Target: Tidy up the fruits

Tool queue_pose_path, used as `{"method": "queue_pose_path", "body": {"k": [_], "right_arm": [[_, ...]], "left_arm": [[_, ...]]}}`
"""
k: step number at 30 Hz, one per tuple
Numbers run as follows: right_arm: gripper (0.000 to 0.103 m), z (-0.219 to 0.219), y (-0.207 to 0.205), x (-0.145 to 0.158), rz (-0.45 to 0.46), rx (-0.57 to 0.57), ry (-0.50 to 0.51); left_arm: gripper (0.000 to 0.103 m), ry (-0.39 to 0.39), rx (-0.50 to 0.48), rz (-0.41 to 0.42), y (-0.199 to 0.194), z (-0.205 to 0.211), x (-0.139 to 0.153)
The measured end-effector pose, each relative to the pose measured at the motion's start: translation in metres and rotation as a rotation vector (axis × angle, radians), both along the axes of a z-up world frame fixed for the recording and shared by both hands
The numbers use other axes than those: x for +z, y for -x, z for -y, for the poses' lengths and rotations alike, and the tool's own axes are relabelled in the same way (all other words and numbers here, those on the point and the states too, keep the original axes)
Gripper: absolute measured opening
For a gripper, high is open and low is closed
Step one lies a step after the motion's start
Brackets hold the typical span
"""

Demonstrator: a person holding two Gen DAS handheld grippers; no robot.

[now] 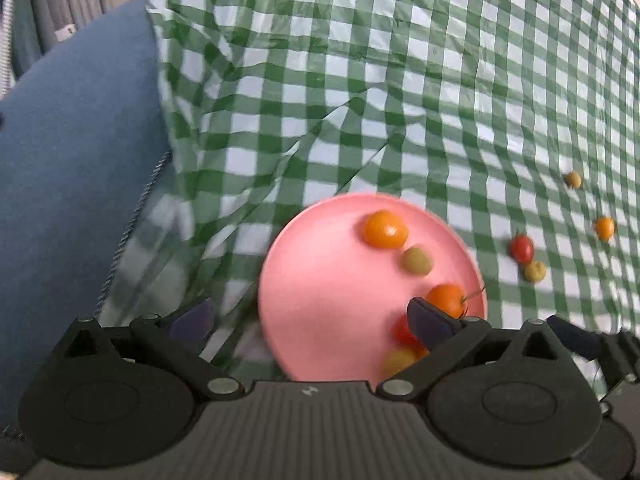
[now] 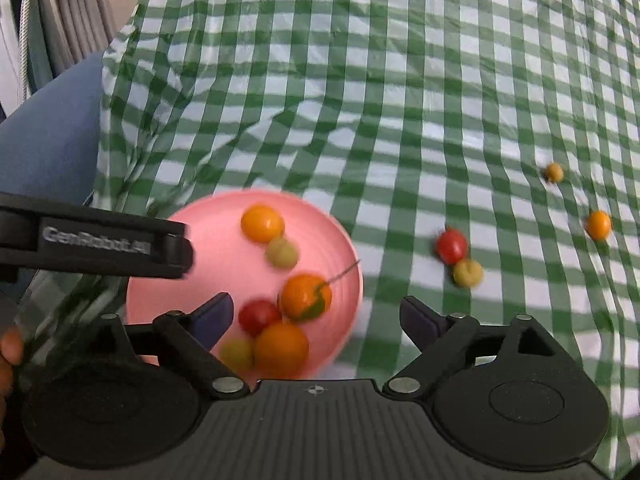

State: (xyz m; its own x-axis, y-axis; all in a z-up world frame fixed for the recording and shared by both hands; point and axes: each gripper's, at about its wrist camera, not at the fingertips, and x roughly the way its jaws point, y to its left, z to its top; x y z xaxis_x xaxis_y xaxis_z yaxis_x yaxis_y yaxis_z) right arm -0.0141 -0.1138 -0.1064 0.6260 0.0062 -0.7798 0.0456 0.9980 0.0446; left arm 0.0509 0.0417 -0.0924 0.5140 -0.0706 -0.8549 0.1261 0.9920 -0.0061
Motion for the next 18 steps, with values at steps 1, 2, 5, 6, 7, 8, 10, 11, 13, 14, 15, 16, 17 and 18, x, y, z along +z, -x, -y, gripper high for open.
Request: {"method": "queue_pose_path", "body": {"k": [1, 2, 5, 6, 7, 8, 10, 11, 13, 14, 15, 16, 17, 18], "right_arm": [[0.092, -0.001, 0.006, 0.001, -0.006, 0.007, 0.009], [0.092, -0.002, 0.012, 0.003, -0.010, 0.011, 0.015], [0.093, -0.004, 0.032, 0.015, -0.005, 0.014, 0.013], [0.093, -0.005, 0.039, 0.020, 0.008, 0.017, 0.015], [0.095, -0.007, 0.044, 0.027, 0.020, 0.023, 0.021], [0.095, -0.008, 0.050, 0.032, 0.029, 0.034, 0.033], [0.096, -0.011, 0.066, 0.046, 0.073, 0.058, 0.050], [0.096, -0.012, 0.071, 0.052, 0.092, 0.065, 0.051], [0.098, -0.016, 0.083, 0.064, 0.139, 0.088, 0.067], [0.099, -0.018, 0.092, 0.069, 0.163, 0.103, 0.084], [0.099, -0.020, 0.098, 0.073, 0.178, 0.115, 0.097], [0.100, -0.021, 0.104, 0.078, 0.191, 0.125, 0.106], [0.100, -0.021, 0.112, 0.082, 0.201, 0.138, 0.115], [0.101, -0.022, 0.117, 0.084, 0.205, 0.147, 0.121]], "left_arm": [[0.103, -0.006, -0.001, -0.005, 0.007, -0.003, 0.001], [0.103, -0.010, 0.001, -0.011, 0.015, -0.007, 0.003], [0.103, -0.017, 0.007, -0.011, 0.040, -0.016, 0.010], [0.103, -0.022, 0.009, -0.007, 0.048, -0.018, 0.014], [0.103, -0.021, 0.012, 0.003, 0.057, -0.020, 0.018], [0.103, -0.018, 0.020, 0.015, 0.064, -0.022, 0.023], [0.103, -0.019, 0.031, 0.033, 0.077, -0.025, 0.035], [0.103, -0.022, 0.031, 0.045, 0.083, -0.026, 0.041], [0.103, -0.029, 0.025, 0.078, 0.095, -0.025, 0.053], [0.103, -0.036, 0.026, 0.100, 0.102, -0.024, 0.060], [0.103, -0.038, 0.025, 0.119, 0.108, -0.024, 0.066], [0.103, -0.040, 0.023, 0.140, 0.115, -0.023, 0.073], [0.103, -0.044, 0.023, 0.156, 0.120, -0.022, 0.079], [0.103, -0.049, 0.022, 0.170, 0.126, -0.021, 0.084]]}}
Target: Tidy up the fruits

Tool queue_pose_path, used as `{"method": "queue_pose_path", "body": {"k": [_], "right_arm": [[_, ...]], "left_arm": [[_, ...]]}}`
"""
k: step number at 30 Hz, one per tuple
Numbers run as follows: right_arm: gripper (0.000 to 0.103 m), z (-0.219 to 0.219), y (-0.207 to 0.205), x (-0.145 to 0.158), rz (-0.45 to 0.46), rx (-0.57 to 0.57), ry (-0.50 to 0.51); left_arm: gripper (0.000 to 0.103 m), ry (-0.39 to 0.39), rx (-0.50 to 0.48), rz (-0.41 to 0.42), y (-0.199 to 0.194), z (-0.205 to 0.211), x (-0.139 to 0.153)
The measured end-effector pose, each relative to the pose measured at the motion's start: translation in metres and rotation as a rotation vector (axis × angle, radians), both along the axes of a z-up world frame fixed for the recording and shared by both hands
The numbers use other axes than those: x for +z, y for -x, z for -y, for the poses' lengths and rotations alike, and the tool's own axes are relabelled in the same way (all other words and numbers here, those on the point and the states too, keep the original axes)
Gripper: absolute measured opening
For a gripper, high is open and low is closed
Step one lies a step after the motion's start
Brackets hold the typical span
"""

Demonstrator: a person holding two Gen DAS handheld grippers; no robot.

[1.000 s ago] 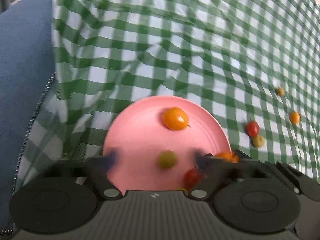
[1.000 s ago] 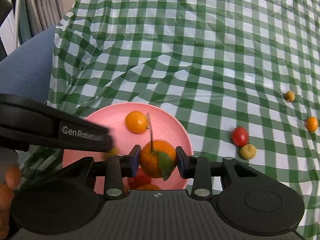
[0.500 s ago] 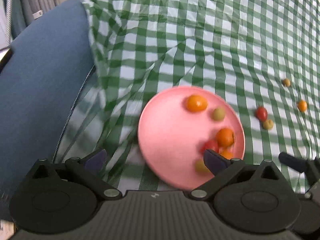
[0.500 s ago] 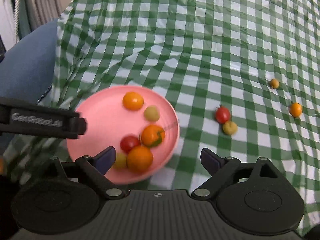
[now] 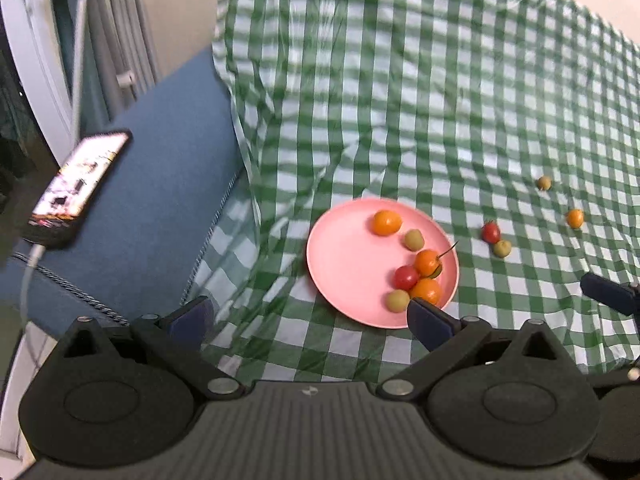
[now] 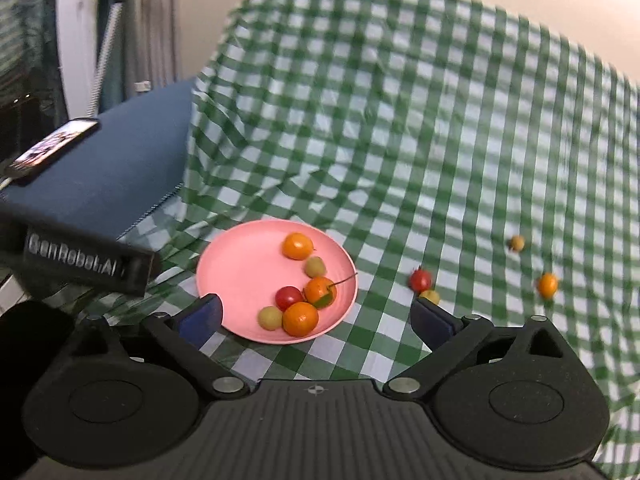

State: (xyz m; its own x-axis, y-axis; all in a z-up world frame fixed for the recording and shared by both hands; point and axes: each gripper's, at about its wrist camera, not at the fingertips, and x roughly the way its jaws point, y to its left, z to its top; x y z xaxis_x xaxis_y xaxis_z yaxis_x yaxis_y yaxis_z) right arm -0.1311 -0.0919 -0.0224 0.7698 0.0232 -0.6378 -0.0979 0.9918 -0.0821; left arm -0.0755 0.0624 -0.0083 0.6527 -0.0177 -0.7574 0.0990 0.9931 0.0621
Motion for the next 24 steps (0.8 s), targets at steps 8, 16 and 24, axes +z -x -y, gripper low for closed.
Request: {"method": "queue_pose_path", "body": {"k": [8, 16, 24], "right_arm": [[0.102, 0.017, 0.039, 0.023, 0.094, -0.051, -0.057], [0.102, 0.034, 0.068, 0.034, 0.157, -0.075, -0.116], [0.102, 0.045, 0.082, 0.033, 0.179, -0.106, -0.170]], "left_arm": [[0.103, -0.038, 0.000, 0.061, 0.044, 0.010, 0.024], [0.103, -0.062, -0.014, 0.107, 0.072, 0.022, 0.039], [0.103, -0.112, -0.021, 0.151, 0.084, 0.032, 0.049]]}}
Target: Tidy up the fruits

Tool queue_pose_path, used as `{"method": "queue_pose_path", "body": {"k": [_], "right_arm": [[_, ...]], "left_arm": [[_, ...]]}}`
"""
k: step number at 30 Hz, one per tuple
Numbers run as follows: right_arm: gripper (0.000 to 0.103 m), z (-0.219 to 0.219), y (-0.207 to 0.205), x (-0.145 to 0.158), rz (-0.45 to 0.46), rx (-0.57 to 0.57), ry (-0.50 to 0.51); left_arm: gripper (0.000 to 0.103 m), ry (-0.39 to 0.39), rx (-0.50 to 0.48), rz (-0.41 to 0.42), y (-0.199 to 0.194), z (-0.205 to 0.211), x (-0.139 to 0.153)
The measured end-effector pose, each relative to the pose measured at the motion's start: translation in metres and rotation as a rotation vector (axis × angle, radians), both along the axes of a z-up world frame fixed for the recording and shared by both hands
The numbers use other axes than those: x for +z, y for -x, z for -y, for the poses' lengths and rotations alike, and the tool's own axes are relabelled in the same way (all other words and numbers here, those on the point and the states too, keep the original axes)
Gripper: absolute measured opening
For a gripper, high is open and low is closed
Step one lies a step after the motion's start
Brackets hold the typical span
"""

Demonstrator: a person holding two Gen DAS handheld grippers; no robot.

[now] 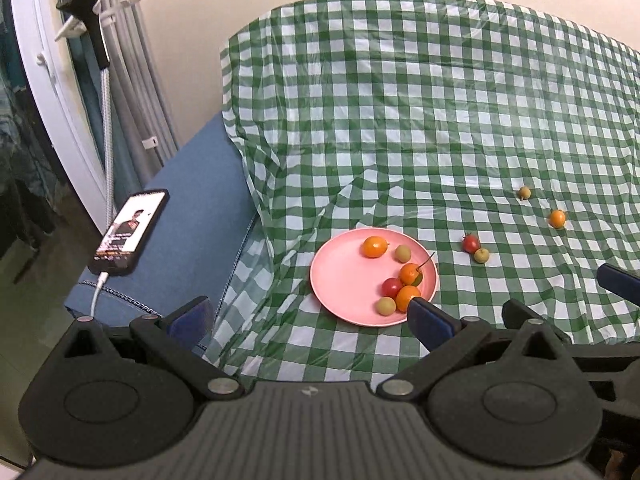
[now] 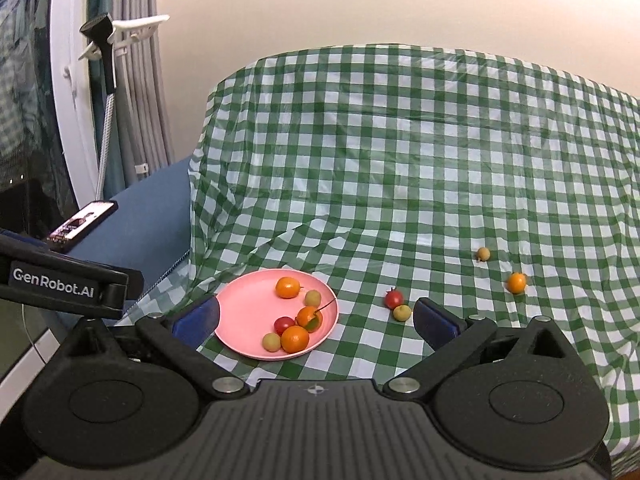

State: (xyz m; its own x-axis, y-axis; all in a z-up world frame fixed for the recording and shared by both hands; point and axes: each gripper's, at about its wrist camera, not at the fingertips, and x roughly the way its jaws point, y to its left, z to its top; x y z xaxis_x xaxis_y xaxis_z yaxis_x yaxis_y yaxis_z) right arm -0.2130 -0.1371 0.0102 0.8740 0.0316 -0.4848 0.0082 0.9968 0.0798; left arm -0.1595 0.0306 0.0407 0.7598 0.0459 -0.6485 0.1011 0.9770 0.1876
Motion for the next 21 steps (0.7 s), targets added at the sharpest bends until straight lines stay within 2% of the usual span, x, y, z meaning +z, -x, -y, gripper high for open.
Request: {"method": "queue_pose_path", "body": {"k": [9, 17, 21], "right_arm": [[0.102, 0.018, 0.008, -0.006, 0.004, -0.048, -0.040], [0.102, 0.053, 0.003, -0.022, -0.022, -0.136, -0.085], [0.102, 0.075, 0.000, -0.031, -0.022, -0.190, -0.066]], "left_arm": [[0.103, -0.030, -0.010, -0.011, -0.004, 0.008, -0.001], [0.103, -0.085, -0.069, -0.058, -0.023, 0.040, -0.012], [0.103, -0.071, -0.102, -0.097, -0.044, 0.062, -0.018]]}}
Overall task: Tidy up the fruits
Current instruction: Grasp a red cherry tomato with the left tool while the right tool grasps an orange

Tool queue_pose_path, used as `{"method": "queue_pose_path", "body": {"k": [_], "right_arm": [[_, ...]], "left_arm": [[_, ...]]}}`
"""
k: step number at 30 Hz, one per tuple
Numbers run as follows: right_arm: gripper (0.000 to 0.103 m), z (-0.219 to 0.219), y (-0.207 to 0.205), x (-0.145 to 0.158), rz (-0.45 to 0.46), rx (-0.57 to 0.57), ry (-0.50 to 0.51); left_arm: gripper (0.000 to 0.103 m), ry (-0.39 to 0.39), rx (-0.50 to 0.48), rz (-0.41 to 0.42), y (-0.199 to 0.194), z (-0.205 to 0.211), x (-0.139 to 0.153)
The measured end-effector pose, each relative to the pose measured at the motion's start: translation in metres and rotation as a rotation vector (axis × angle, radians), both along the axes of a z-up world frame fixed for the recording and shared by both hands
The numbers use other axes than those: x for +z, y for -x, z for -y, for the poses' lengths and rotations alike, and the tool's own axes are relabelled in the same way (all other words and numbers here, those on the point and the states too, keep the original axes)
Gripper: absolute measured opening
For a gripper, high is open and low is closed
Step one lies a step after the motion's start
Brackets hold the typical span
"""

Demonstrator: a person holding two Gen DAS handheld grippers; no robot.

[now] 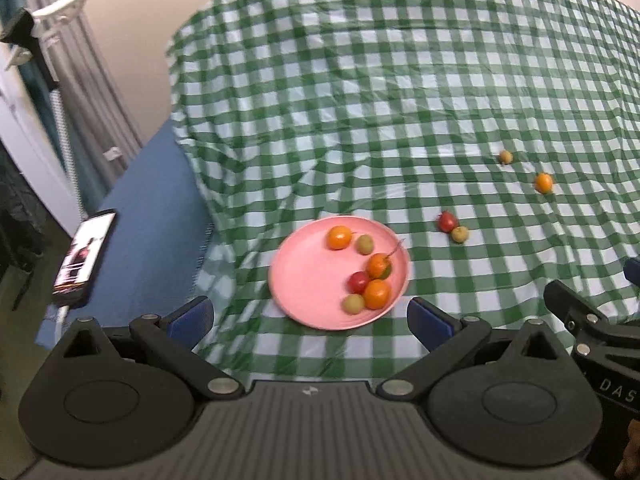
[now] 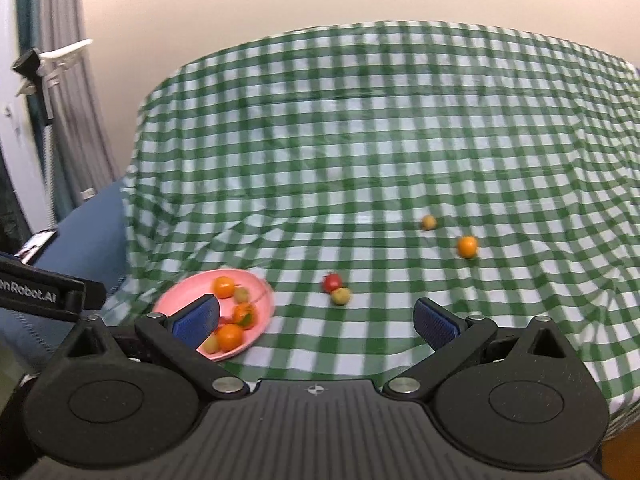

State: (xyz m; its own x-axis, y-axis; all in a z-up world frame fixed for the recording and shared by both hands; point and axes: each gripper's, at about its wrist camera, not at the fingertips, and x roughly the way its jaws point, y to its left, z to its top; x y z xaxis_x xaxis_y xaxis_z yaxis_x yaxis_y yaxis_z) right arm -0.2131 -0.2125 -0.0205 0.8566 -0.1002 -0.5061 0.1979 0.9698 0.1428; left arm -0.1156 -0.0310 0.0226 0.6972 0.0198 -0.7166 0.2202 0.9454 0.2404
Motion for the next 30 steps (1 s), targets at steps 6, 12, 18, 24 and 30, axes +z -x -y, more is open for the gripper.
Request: {"method": "queue_pose_path", "body": {"k": [6, 12, 18, 24, 30], "right_arm": [[0.102, 0.048, -0.015, -0.021, -0.031, -0.125, -0.008], [0.102, 0.101, -0.049, -0.042, -0.038, -0.233, 0.008], [0.102, 0.156, -0.108, -0.075, -0.054, -0.275, 0.053], [0.102, 0.198, -0.182, -0.117, -0.117, -0.285, 0.077], [0.102, 0.230, -0.241, -0.158, -0.175, -0.282, 0.038]], "left_arm": [[0.103, 0.064, -0.021, -0.073, -0.049, 0.043, -0.015], [0.103, 0.157, -0.026, -0.216, -0.118, 0.091, -0.051], [0.103, 0.209, 0.015, -0.363, -0.195, 0.133, -0.101], [0.103, 0.170, 0.041, -0.428, -0.251, 0.169, -0.149], [0.103, 0.133, 0.066, -0.467, -0.279, 0.181, -0.187]]}}
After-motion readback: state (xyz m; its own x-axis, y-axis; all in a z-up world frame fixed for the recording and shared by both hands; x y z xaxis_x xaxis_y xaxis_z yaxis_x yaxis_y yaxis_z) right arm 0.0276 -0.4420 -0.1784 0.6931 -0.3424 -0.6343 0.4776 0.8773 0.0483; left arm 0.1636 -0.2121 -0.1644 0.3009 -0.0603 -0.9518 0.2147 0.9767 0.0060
